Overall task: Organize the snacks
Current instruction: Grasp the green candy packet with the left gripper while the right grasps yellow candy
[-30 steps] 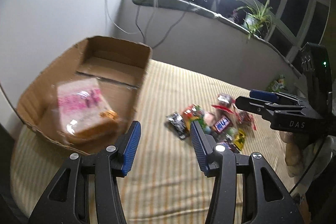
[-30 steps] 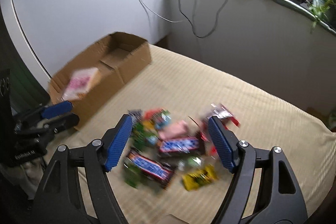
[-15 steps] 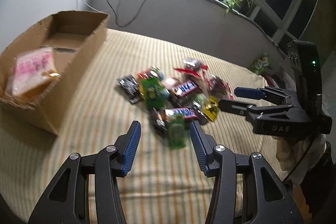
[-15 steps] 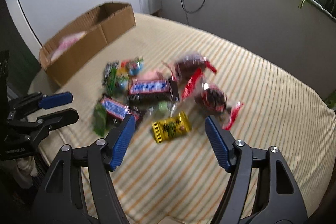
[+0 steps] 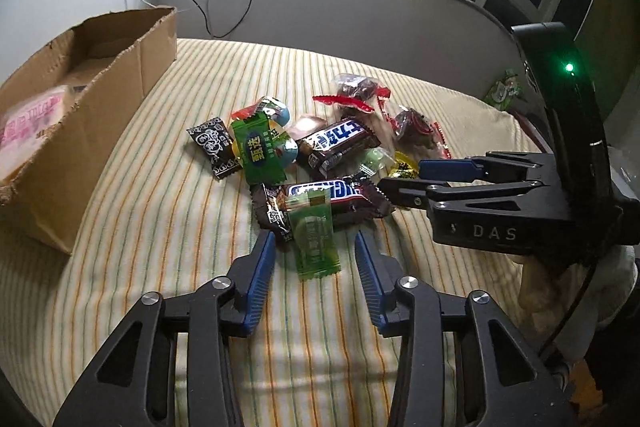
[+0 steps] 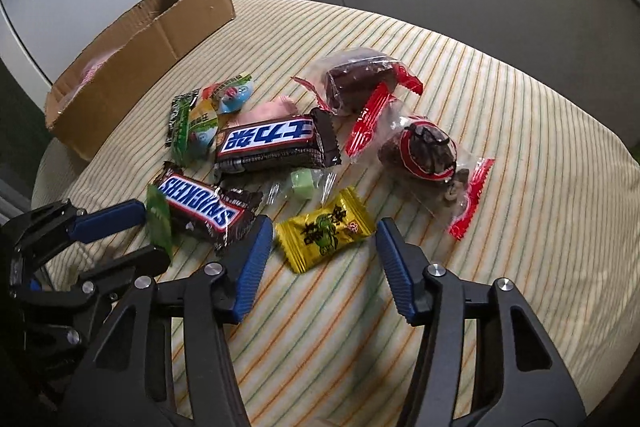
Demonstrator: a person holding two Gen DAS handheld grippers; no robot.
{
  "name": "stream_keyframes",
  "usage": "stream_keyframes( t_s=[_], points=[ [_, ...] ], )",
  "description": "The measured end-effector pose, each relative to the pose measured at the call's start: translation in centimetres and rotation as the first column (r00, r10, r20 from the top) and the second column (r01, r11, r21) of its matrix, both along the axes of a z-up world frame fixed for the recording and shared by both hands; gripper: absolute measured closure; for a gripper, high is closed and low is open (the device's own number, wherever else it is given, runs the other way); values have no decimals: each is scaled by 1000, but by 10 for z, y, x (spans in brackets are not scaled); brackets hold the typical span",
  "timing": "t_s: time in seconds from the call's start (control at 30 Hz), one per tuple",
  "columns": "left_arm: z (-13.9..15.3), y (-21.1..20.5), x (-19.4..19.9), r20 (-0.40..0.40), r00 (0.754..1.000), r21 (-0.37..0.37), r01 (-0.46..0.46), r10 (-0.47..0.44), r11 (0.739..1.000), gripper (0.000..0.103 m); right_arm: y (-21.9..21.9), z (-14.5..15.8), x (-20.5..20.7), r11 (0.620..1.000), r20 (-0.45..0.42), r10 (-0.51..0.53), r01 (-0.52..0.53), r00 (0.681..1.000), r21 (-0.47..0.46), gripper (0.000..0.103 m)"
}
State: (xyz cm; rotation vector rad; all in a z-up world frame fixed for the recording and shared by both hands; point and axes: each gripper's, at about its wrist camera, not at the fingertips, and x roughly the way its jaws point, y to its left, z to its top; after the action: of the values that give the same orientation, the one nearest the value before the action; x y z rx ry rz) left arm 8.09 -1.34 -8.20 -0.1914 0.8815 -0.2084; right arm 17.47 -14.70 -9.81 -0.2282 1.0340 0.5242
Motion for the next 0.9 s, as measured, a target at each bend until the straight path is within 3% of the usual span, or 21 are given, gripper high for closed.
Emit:
stream_keyframes(
  t_s=[0.17,0.4,0.47,0.5,0.9],
  points=[
    [-3,-5,5,6,1000,31,-1,1,1000,70,9,-3,3,999,31,10,-9,999,-38,51],
    [-8,-6,6,15,1000,73,0,-1,997,86,6,-3,-3,997,48,43,-40,998,-60,62],
    [-8,-5,5,17,1000,66,-3,2,998,87,4,-2,-3,998,54,37,-34,998,-58,72],
    [-7,-4,5,18,1000,64,-5,4,998,93,2,-1,-3,998,56,35,-32,998,-56,76],
    [-5,-1,-2,22,1000,17,-5,4,1000,98,-13,2,-13,999,52,34,-32,998,-24,89]
  ],
)
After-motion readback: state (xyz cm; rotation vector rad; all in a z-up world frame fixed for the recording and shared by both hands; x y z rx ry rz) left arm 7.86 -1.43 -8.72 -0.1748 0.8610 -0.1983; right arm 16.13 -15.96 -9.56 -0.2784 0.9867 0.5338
